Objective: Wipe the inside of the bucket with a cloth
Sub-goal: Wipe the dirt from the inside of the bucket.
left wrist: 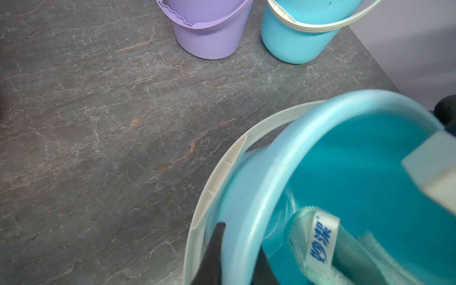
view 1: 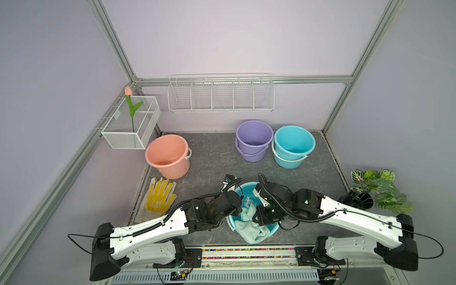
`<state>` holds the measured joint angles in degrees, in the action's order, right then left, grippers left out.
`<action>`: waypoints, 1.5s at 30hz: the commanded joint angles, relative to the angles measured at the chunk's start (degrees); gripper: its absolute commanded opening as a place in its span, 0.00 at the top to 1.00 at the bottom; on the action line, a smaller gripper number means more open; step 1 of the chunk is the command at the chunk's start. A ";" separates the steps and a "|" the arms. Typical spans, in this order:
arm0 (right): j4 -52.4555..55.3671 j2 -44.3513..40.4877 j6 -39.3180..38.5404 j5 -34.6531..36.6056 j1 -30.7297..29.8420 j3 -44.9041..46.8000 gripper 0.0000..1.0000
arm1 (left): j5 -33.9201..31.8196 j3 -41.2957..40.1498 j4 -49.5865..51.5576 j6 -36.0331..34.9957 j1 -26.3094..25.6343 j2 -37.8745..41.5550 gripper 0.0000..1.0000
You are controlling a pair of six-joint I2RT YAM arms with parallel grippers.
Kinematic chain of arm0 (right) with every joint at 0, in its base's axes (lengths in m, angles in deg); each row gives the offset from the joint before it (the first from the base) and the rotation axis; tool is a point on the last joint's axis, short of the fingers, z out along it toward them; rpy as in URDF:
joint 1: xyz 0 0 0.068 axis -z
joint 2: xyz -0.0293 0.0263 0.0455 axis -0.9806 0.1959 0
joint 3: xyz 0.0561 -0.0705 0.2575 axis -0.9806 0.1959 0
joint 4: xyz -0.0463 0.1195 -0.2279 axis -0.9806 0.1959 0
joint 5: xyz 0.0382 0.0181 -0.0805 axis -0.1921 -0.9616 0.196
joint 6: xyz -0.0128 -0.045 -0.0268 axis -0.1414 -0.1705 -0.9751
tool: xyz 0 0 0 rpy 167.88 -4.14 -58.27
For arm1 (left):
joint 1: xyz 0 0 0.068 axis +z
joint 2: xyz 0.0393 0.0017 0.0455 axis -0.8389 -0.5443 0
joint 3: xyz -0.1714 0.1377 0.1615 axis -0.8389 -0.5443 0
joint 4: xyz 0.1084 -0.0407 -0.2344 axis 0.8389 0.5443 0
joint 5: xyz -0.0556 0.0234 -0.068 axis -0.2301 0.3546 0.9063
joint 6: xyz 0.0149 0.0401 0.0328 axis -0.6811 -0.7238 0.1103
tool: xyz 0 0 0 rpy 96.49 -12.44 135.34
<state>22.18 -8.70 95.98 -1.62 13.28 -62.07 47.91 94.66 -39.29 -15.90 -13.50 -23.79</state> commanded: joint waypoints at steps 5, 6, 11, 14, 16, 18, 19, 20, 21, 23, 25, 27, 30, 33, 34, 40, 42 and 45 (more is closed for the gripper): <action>-15.24 0.96 9.23 -4.52 0.93 5.30 0.93 | -0.22 1.32 -1.74 -0.30 0.08 -0.90 1.00; -16.42 1.40 9.75 -4.08 1.01 5.66 0.93 | -0.11 1.31 -1.79 -0.34 0.11 -0.91 1.00; -23.07 4.59 11.48 -2.83 2.36 7.91 0.93 | 0.32 1.39 -2.35 -0.32 0.11 -0.98 1.00; -26.02 7.61 12.12 -2.15 2.99 9.23 0.93 | 0.33 1.53 -2.47 -0.40 0.12 -1.15 1.00; -27.45 9.71 12.16 -1.28 3.07 9.85 0.93 | 0.07 1.71 -2.48 -0.47 0.11 -1.24 1.00; -28.60 11.65 12.02 -0.52 3.24 10.24 0.93 | -0.11 1.88 -2.32 -0.51 0.12 -1.28 1.00; -29.19 12.61 12.04 0.02 3.22 10.26 0.93 | -0.20 1.84 -2.32 -0.46 0.07 -1.19 1.00; -29.66 13.47 11.92 0.57 3.25 10.26 0.93 | -0.25 1.84 -2.27 -0.53 0.06 -1.15 1.00; -30.33 14.44 11.81 1.07 3.36 11.76 0.93 | -0.38 1.84 -2.23 -0.51 0.09 -1.15 1.00; -31.54 16.40 11.76 2.03 3.44 12.73 0.93 | -0.30 1.89 -2.25 -0.41 0.08 -1.00 1.00; -32.94 18.65 11.56 2.53 3.60 13.45 0.93 | -0.29 1.84 -2.39 -0.52 0.04 -0.89 1.00; -33.65 20.66 11.49 2.78 3.79 13.76 0.93 | -0.37 1.84 -2.36 -0.56 0.10 -0.87 1.00; -34.29 23.69 10.82 3.06 3.80 14.09 0.93 | -0.55 1.93 -2.27 -0.56 0.07 -0.80 1.00; -34.14 26.26 9.98 3.26 3.80 14.04 0.93 | -0.95 2.01 -2.14 -0.54 0.12 -0.77 1.00; -33.79 26.88 9.64 3.47 3.78 14.00 0.93 | -0.99 2.03 -2.14 -0.47 0.11 -0.75 1.00; -32.24 26.40 8.56 3.55 3.81 13.80 0.93 | -1.51 1.75 -2.22 -0.25 0.10 -0.49 1.00; -31.59 24.72 8.54 2.97 3.75 13.70 0.93 | -1.60 1.75 -2.23 -0.25 0.11 -0.44 1.00; -30.09 20.47 8.80 1.76 3.74 13.46 0.93 | -2.15 1.71 -2.05 -0.14 0.11 -0.49 1.00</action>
<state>-11.77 14.12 105.12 0.57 16.47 -49.42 45.77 94.96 -40.16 -15.33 -12.75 -24.84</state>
